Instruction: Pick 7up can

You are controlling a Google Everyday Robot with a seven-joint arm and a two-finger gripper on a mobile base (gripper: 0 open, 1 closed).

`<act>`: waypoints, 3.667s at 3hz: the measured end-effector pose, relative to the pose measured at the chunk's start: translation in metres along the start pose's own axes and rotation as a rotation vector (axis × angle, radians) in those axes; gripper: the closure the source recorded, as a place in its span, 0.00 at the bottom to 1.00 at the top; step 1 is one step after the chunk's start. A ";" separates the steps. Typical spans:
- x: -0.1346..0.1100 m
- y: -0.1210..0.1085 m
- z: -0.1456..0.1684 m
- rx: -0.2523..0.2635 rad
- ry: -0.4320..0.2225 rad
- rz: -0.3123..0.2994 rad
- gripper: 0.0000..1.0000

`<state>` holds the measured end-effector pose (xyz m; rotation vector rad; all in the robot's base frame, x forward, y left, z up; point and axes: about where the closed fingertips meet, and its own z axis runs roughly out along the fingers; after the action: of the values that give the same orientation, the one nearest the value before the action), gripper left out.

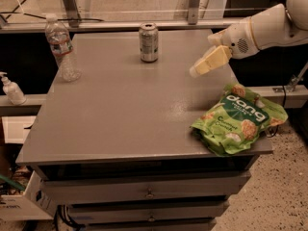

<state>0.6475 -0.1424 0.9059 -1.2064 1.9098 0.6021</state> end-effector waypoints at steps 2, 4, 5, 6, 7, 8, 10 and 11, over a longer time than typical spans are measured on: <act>-0.001 0.000 0.008 0.007 -0.048 0.025 0.00; -0.026 -0.027 0.068 0.059 -0.251 0.046 0.00; -0.033 -0.054 0.092 0.086 -0.342 0.067 0.00; -0.048 -0.071 0.115 0.082 -0.392 0.070 0.00; -0.072 -0.085 0.147 0.058 -0.427 0.066 0.00; -0.095 -0.088 0.188 0.003 -0.426 0.062 0.00; -0.087 -0.081 0.200 -0.029 -0.415 0.081 0.28; -0.080 -0.076 0.199 -0.035 -0.420 0.098 0.51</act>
Offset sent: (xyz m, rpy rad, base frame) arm 0.0084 0.0107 -0.0052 0.1360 -0.0221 -0.0629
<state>0.8078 0.0111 0.8562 -0.9234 1.6114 0.8697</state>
